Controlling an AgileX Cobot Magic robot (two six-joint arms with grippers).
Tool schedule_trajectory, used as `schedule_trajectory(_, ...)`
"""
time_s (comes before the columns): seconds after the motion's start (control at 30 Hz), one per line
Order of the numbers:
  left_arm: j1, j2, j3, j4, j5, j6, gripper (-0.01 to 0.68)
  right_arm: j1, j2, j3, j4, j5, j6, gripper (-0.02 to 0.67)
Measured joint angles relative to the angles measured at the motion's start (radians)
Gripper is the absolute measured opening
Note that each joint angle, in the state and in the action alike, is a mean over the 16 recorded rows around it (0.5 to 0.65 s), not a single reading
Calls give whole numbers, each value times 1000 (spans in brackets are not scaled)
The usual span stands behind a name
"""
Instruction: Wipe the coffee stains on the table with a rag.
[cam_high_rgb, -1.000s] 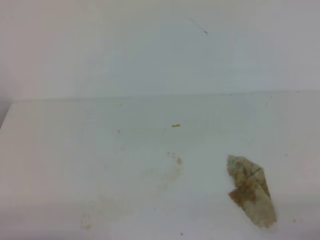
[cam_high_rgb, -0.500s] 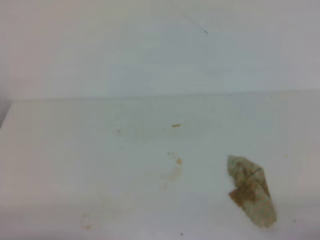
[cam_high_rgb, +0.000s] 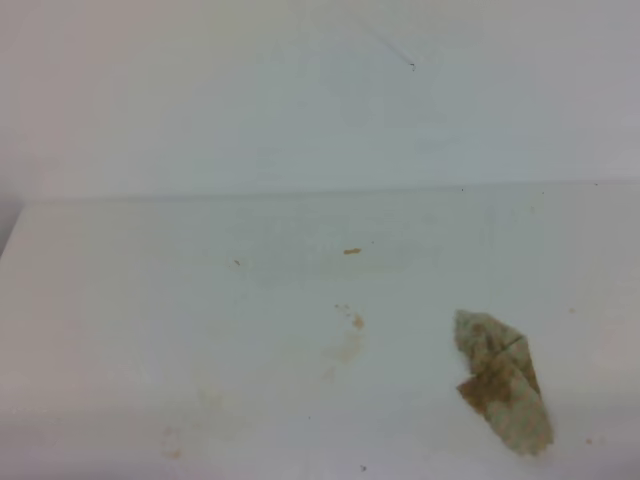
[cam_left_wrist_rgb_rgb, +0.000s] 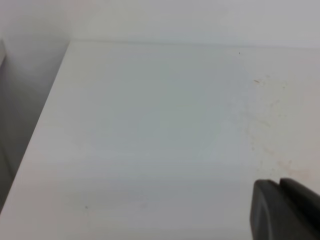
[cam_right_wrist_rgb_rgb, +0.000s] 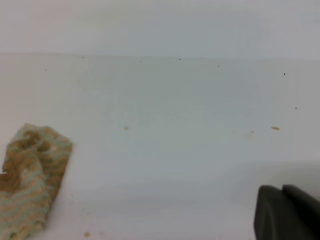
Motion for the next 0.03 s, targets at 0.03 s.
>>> schedule_trajectory(0.03, 0, 0, 0, 0, 0, 0, -2, 0, 0, 0, 0, 0, 0, 1)
